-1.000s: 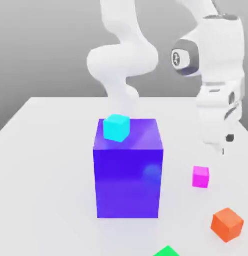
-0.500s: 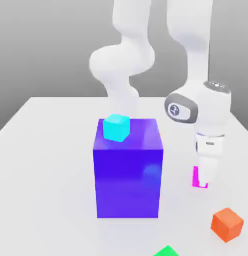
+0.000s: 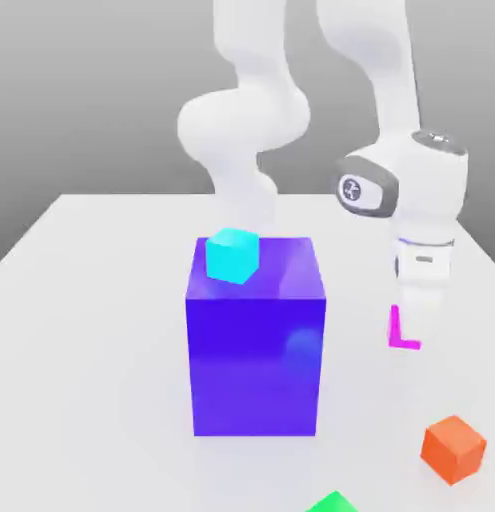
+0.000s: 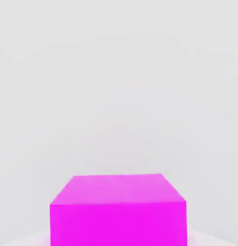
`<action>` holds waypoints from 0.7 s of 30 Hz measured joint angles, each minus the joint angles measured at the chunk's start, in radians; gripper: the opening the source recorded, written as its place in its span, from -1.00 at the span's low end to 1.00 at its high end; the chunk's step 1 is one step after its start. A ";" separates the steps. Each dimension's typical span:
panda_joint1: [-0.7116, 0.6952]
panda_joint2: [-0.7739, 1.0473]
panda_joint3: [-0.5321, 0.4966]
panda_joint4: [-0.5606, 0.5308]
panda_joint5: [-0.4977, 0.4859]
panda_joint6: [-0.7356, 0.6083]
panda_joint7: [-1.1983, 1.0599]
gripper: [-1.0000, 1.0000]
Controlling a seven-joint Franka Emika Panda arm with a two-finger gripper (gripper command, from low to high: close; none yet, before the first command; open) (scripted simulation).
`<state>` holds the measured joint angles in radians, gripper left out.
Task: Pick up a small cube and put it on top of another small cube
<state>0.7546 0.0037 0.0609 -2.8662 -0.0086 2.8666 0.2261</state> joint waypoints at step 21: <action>-0.411 0.400 -0.222 0.628 0.140 -0.235 -0.401 1.00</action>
<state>0.3439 0.4039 -0.1610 -2.2378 0.1310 2.6316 -0.1747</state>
